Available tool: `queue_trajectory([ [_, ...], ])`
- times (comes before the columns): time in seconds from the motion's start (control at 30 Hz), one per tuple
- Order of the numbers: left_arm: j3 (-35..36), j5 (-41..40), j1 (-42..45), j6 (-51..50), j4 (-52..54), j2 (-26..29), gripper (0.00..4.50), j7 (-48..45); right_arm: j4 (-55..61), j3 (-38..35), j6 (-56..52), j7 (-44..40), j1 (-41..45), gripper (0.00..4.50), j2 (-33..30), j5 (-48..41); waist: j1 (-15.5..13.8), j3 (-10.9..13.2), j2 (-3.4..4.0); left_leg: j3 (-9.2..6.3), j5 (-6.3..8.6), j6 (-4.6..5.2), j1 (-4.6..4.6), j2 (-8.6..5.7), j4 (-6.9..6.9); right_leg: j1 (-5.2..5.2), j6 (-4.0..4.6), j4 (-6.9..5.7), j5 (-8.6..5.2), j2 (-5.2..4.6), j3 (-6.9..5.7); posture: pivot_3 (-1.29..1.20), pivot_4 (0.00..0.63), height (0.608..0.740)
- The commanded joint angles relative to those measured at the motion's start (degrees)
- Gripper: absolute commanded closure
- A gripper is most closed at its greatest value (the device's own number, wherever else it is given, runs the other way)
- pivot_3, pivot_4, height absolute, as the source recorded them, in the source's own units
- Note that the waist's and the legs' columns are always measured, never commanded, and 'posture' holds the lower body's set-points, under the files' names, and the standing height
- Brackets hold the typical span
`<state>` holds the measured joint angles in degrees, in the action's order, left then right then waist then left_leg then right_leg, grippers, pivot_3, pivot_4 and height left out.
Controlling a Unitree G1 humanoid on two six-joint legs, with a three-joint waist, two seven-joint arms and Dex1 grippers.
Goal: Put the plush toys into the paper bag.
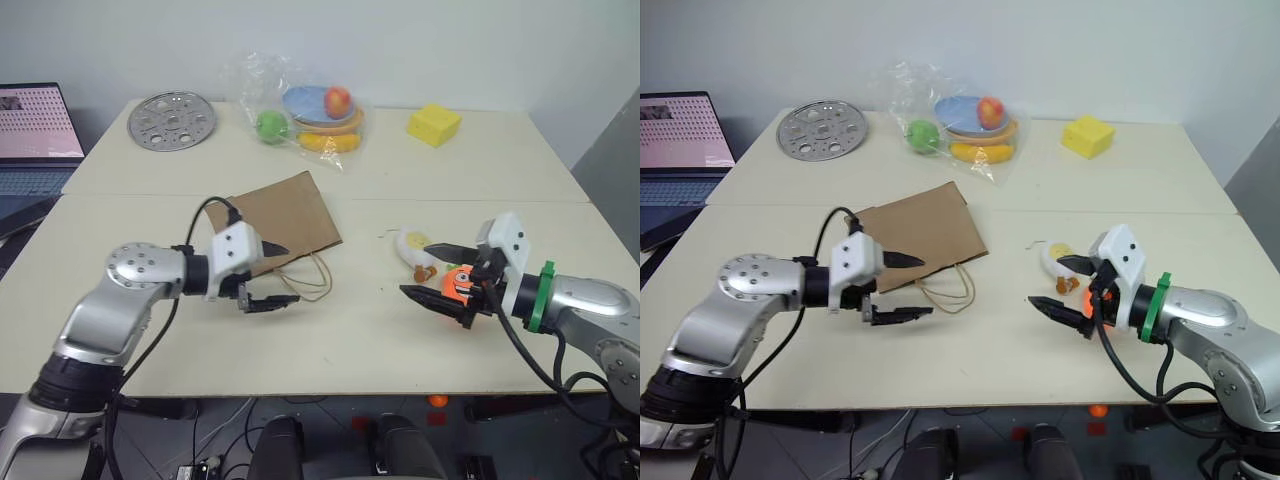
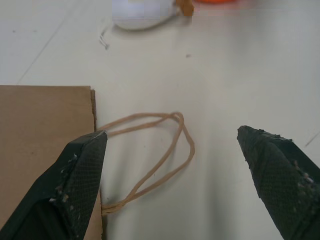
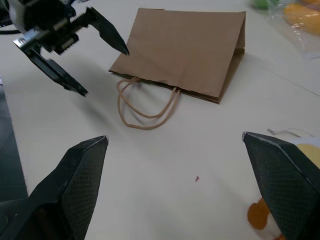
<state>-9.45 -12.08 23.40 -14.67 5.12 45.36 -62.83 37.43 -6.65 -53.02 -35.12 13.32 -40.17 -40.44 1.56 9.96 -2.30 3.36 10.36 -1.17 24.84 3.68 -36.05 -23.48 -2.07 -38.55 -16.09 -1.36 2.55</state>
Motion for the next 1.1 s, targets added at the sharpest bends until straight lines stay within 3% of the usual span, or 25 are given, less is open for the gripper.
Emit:
queue_trajectory([
  [0.03,-2.13,4.86,2.68,6.12,-4.32,-2.88,0.05,2.44,1.49,-0.36,1.78,1.98,-0.08,0.0,0.51,1.05,-0.1,0.0,-0.01,0.01,0.0,0.0,0.03,-0.01,-0.01,0.0,-0.01,0.0,0.01,-0.03,0.0,0.0,0.15,0.74],
  [0.17,-2.73,7.57,6.2,8.21,-10.69,-7.43,0.05,5.57,1.66,-0.9,1.28,4.08,-0.12,0.0,1.92,0.61,-0.17,0.01,-0.02,0.03,0.0,0.0,0.1,-0.04,-0.01,-0.01,-0.17,0.05,0.09,-0.02,-0.04,0.0,0.15,0.74],
  [0.33,-3.22,10.66,8.86,10.4,-16.17,-8.99,0.05,6.82,2.12,-2.47,0.98,6.84,0.01,0.0,3.42,-0.36,0.01,0.01,-0.01,-0.01,0.01,0.0,0.07,-0.01,0.05,-0.04,-0.37,0.02,0.2,0.14,-0.09,0.0,0.15,0.74],
  [0.43,-3.1,11.17,10.25,11.48,-19.41,-9.71,0.58,6.5,2.3,-3.03,0.67,8.26,0.26,0.0,4.28,-0.7,0.04,0.01,-0.01,-0.06,0.0,0.0,0.06,0.04,0.05,-0.06,-0.37,-0.07,0.19,0.21,-0.13,0.0,0.15,0.74],
  [0.67,-2.47,10.51,12.13,11.85,-21.3,-10.47,2.79,5.21,2.22,-3.22,1.17,8.69,-0.72,0.0,3.94,-1.08,0.01,0.01,-0.02,-0.02,0.0,0.0,0.07,0.0,0.02,-0.05,-0.37,-0.06,0.2,0.17,-0.07,0.0,0.15,0.74],
  [0.83,1.89,2.46,14.93,4.27,-19.86,-11.8,4.33,2.06,1.64,-2.26,2.13,8.73,-0.92,0.0,3.79,0.04,0.01,0.01,-0.02,-0.04,0.0,0.01,0.06,0.01,0.02,-0.05,-0.37,-0.08,0.2,0.17,-0.1,0.0,0.15,0.74],
  [1.1,8.69,-6.6,22.36,-5.87,-19.1,-10.0,4.48,-1.9,-2.02,5.26,4.8,11.33,3.79,0.0,7.61,5.64,0.42,0.0,-0.01,-0.03,0.0,0.01,0.02,0.0,0.01,-0.04,-0.39,-0.13,0.19,0.22,-0.07,0.0,0.15,0.74],
])
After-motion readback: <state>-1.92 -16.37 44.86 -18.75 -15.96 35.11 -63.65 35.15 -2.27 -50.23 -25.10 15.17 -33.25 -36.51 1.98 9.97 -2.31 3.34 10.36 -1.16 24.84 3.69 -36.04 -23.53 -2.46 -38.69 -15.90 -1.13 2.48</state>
